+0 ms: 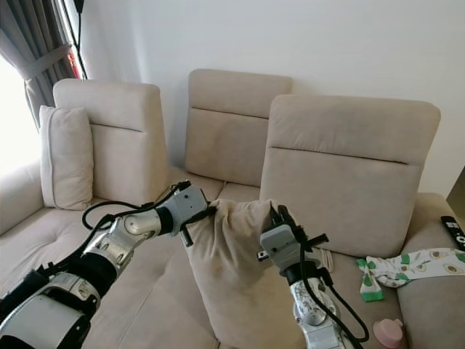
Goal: Move the pillow to the sofa from floor
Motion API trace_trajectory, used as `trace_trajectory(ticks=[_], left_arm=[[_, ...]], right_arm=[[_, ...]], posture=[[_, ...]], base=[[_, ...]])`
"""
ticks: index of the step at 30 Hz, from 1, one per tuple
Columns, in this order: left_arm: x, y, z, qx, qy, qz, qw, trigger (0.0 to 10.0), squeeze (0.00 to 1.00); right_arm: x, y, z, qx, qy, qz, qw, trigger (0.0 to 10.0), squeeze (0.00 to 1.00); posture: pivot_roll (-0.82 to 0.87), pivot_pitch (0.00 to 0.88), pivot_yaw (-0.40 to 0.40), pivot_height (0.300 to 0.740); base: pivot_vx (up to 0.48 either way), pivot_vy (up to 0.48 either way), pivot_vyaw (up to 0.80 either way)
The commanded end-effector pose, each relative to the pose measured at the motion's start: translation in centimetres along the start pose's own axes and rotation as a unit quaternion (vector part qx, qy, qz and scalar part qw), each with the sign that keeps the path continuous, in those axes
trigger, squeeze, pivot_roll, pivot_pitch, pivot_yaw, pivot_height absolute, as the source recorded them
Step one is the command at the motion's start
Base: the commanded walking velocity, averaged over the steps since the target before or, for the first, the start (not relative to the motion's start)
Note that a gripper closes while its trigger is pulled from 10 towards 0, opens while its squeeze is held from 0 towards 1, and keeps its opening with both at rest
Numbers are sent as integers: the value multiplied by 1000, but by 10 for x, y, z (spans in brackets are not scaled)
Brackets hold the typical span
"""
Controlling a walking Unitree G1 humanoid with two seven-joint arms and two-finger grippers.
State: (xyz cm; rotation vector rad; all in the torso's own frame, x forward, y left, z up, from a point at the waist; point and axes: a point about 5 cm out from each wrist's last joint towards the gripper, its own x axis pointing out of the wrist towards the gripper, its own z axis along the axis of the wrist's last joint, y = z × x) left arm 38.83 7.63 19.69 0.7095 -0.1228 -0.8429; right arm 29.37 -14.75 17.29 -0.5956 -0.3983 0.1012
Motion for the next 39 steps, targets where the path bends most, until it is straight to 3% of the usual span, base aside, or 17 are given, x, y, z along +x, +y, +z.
trace_trajectory(ticks=[1,5,6,14,15,17,18,23,24,25,26,28,29,31,32,34,39], left_arm=[[7,5,31,43,-61,-2,997,10000,0],[9,2,33,45,-67,-9,997,10000,0],[10,0,35,45,-72,-13,996,10000,0],[14,-6,40,50,-85,-24,995,10000,0],[15,-8,42,49,-92,-28,994,10000,325],[15,-8,43,47,-96,-30,994,10000,325],[15,-9,45,45,-101,-29,993,10000,1000],[16,-8,52,48,-124,-16,991,10000,1000],[16,-7,54,48,-132,-10,990,10000,0],[16,-7,57,49,-141,-1,989,10000,0],[15,-5,59,48,-151,9,987,10000,0],[15,-4,61,46,-157,15,986,10000,0],[14,-2,63,46,-163,26,985,10000,0],[13,1,65,43,-170,36,984,10000,0],[12,3,66,40,-175,45,983,10000,0],[11,6,67,37,-181,58,981,10000,0],[10,7,68,34,-186,65,980,10000,0]], right_arm=[[1,12,2,11,0,26,1000,10000,0],[0,14,1,12,6,29,1000,10000,0],[-1,15,1,12,7,29,999,10000,59],[-1,16,1,12,8,31,999,10000,0],[-1,16,1,13,9,31,999,10000,835],[-1,16,1,14,9,31,999,10000,835],[-1,17,1,15,9,32,999,10000,1000],[0,17,-2,14,19,34,999,10000,1000],[0,17,-4,10,27,34,999,10000,996],[0,17,-7,6,37,34,999,10000,996],[0,16,-10,1,50,32,998,10000,416],[0,15,-12,-2,57,30,998,10000,416],[0,14,-15,-8,67,25,997,10000,224],[0,12,-19,-13,81,20,996,10000,224],[-1,10,-25,-19,100,16,995,10000,0],[-3,6,-36,-26,135,1,991,10000,0],[-3,-2,-43,-34,162,-28,986,10000,0]], posture=[[45,0,57,740],[47,0,58,740],[46,0,59,740],[45,0,61,740],[46,0,62,740],[46,0,62,740],[46,0,62,740],[47,0,61,740],[47,0,60,740],[47,0,61,740],[47,0,60,740],[47,0,60,740],[50,0,59,740],[50,0,59,740],[53,0,58,740],[56,0,57,740],[58,0,56,740]], base=[[0,0,0],[0,0,0],[0,0,0],[0,0,0],[0,0,0],[0,0,0],[0,0,0],[0,0,0],[0,0,0],[0,0,0],[0,0,0],[0,0,0],[0,0,0],[0,0,0],[0,0,0],[0,0,0],[0,0,0]])
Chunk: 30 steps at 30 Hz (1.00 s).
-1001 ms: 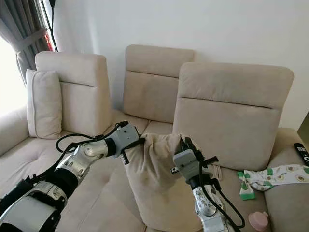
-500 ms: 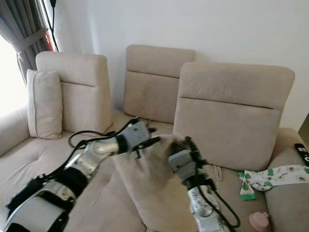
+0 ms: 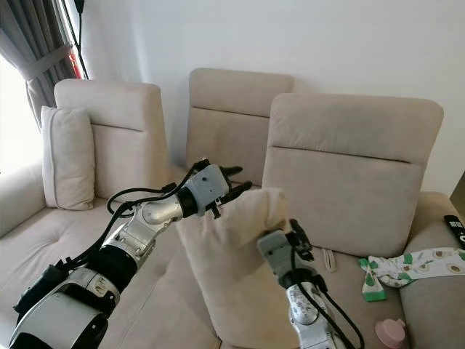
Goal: Move the pillow to the sofa from floor
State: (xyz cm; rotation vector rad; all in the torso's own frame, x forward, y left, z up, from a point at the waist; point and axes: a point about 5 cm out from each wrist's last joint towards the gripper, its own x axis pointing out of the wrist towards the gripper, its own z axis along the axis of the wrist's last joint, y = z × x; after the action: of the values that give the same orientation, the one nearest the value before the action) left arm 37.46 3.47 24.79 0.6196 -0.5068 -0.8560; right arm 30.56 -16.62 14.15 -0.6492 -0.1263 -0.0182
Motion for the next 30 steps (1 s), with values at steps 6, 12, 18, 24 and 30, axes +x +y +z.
trace_trajectory(ticks=[6,12,18,24,30], left_arm=[[-2,5,1,-15,-11,30,999,10000,0],[-5,0,-12,-78,20,40,996,10000,0],[-12,-21,-34,-218,52,66,972,10000,0],[-33,-35,-62,-356,87,150,918,10000,0],[-48,-41,-73,-389,99,194,895,10000,0]], right_arm=[[5,-17,-4,-13,26,-64,998,10000,0],[1,-3,19,21,-45,-32,998,10000,0],[-9,3,36,37,-109,-52,992,10000,0],[-20,8,37,58,-126,-71,988,10000,0],[-27,10,35,69,-131,-69,987,10000,0]], posture=[[62,0,56,740],[63,0,59,740],[58,0,67,740],[64,0,68,740],[69,0,69,740]], base=[[0,0,0],[0,0,0],[0,0,0],[0,0,0],[0,0,0]])
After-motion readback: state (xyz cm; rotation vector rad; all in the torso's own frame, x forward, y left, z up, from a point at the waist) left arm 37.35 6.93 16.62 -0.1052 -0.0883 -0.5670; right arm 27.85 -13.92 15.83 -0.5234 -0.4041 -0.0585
